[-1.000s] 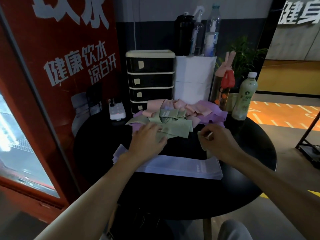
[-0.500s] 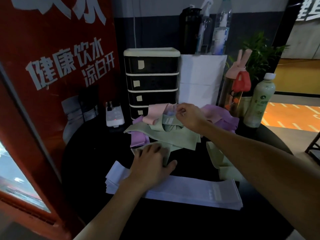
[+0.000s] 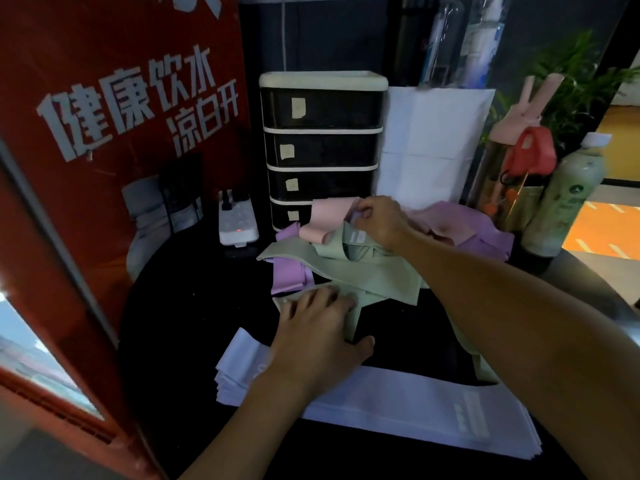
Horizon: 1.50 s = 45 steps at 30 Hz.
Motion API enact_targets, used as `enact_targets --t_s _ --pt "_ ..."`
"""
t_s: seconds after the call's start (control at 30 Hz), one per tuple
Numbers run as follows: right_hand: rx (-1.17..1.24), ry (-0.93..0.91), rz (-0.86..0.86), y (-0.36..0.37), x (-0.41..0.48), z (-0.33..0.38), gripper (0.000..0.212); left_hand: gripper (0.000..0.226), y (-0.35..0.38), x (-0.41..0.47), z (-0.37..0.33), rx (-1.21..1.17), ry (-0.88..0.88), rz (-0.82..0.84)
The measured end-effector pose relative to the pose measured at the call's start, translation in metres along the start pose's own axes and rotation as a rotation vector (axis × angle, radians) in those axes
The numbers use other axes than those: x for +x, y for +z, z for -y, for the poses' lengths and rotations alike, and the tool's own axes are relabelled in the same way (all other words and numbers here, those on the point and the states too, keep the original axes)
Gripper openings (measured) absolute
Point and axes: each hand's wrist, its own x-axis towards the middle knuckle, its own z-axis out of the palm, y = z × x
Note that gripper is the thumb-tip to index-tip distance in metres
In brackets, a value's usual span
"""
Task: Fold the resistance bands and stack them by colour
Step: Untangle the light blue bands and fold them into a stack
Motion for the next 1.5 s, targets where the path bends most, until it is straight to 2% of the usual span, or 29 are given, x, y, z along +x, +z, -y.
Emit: enact_targets --t_s 0.1,0.27,0.37,0.5,0.7,0.83,0.9,1.0,1.13,1.5 --pt "0.008 0.054 -0.037 0.006 0.005 0.0 0.012 0.064 -0.001 0.0 0.0 -0.01 0.002 -0.001" --pt "0.004 0.015 -0.056 -0.004 0.002 0.002 0.016 0.063 -0.001 -0.001 0.0 -0.026 -0.002 0.007" --pt "0.022 0.003 -0.061 -0.012 0.002 0.0 0.026 0.062 -0.002 -0.001 0.0 -0.022 -0.003 0.013" --pt "0.066 -0.045 -0.025 -0.016 -0.007 -0.003 0.01 0.061 -0.003 -0.002 -0.001 -0.019 -0.008 0.031" --pt "0.037 0.005 -0.006 0.002 -0.001 -0.009 0.018 0.059 -0.002 0.001 -0.001 -0.006 -0.004 0.02" --pt "0.045 0.056 -0.008 0.006 0.006 -0.01 0.01 0.06 0.0 0.001 0.001 -0.013 -0.003 0.008" --pt "0.061 0.075 -0.032 0.006 0.005 -0.007 0.016 0.06 0.001 0.0 0.001 -0.02 -0.001 0.0" --pt "0.041 0.051 -0.042 0.006 0.008 -0.007 0.024 0.061 0.001 0.0 0.002 -0.014 0.0 0.0" --pt "0.054 -0.019 -0.091 -0.002 0.005 0.001 0.011 0.059 0.002 0.0 0.002 -0.013 0.006 -0.002" --pt "0.219 -0.215 -0.253 -0.081 -0.027 0.047 0.016 0.056 -0.001 0.0 -0.002 0.002 -0.014 -0.012"
